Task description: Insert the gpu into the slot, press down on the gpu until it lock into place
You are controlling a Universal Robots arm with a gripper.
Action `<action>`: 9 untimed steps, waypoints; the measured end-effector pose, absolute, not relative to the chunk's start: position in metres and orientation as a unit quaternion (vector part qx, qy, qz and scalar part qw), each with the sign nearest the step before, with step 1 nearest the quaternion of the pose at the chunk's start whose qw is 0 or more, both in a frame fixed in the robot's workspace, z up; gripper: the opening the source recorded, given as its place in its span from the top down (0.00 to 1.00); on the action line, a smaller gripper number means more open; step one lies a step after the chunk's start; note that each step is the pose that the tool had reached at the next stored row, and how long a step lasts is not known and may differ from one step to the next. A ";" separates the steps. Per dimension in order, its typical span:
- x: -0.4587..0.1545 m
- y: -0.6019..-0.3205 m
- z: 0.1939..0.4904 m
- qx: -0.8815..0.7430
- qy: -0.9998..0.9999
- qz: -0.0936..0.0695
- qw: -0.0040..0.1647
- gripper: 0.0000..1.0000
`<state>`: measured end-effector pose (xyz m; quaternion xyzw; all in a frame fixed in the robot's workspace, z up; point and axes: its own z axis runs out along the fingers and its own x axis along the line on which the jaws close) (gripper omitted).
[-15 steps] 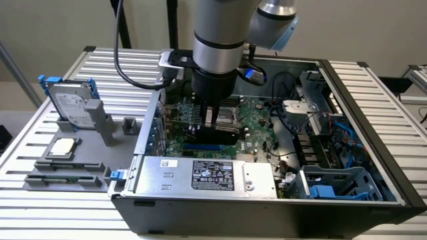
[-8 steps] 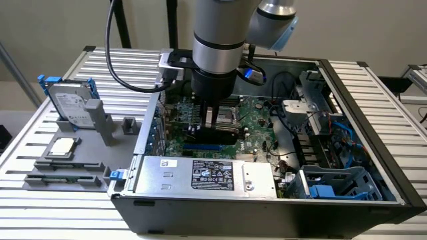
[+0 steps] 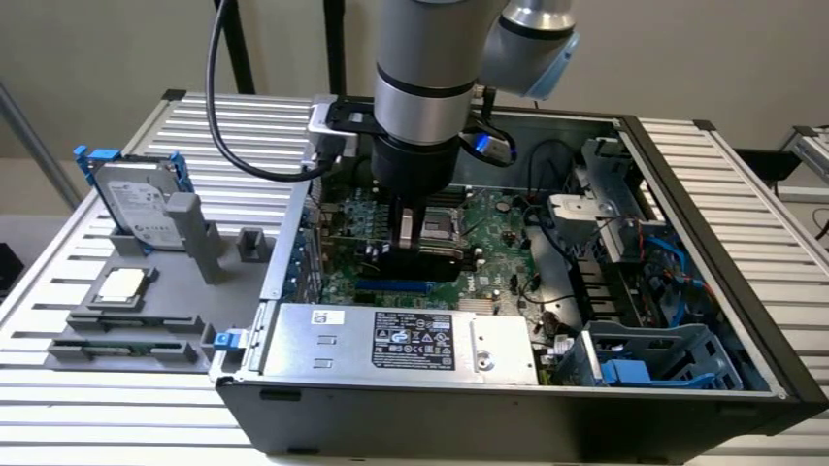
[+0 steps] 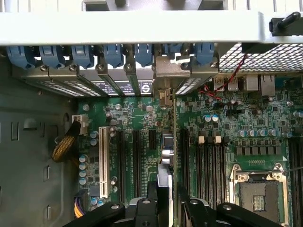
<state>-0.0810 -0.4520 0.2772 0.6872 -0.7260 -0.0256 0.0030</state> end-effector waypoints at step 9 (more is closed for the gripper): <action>-0.083 -0.451 0.275 0.687 -0.727 -0.026 0.003 0.74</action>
